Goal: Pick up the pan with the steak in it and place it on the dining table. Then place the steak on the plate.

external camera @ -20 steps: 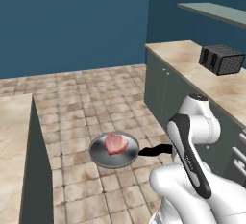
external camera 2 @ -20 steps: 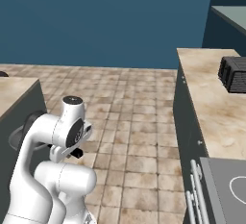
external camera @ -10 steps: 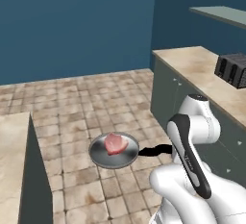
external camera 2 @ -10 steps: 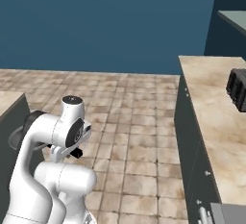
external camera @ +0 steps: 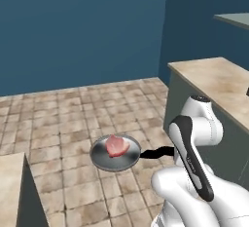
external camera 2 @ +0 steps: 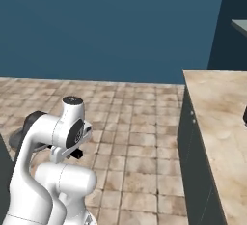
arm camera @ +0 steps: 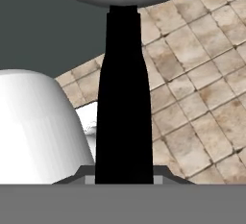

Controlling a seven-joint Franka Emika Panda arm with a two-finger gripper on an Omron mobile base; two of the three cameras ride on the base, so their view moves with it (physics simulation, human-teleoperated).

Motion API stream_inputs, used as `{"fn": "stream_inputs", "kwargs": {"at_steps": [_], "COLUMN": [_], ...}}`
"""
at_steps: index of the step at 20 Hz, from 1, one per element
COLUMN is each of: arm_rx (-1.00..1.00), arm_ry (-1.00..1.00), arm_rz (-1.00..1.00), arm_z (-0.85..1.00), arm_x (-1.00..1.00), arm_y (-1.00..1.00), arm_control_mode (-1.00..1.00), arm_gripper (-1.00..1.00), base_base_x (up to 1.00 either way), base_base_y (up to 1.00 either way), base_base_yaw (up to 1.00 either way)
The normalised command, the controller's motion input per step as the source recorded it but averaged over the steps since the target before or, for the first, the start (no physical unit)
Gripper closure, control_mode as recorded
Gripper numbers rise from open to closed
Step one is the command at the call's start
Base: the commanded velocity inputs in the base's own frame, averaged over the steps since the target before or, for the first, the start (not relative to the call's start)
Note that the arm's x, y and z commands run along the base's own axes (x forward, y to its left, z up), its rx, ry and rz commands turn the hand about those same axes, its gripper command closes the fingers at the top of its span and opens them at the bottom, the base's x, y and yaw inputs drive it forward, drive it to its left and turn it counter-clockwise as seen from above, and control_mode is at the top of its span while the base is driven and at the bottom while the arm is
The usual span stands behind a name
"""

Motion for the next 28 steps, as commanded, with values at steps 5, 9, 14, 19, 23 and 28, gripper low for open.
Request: {"fn": "stream_inputs", "kwargs": {"at_steps": [5,9,14,19,23,28], "arm_rx": [0.0,0.0,0.0,0.0,0.0,0.0], "arm_ry": [0.0,0.0,0.0,0.0,0.0,0.0], "arm_rz": [0.0,0.0,0.0,0.0,0.0,0.0], "arm_z": [0.0,0.0,0.0,0.0,0.0,0.0], "arm_x": [0.0,0.0,0.0,0.0,0.0,0.0], "arm_y": [0.0,0.0,0.0,0.0,0.0,0.0], "arm_control_mode": [1.0,1.0,1.0,1.0,1.0,1.0], "arm_gripper": [1.0,1.0,1.0,1.0,1.0,1.0], "base_base_x": [1.0,1.0,1.0,1.0,0.78,0.04], "base_base_y": [-0.2,-0.18,-0.17,-0.17,-0.19,-0.16], "base_base_yaw": [0.0,0.0,0.0,0.0,0.01,0.32]}}
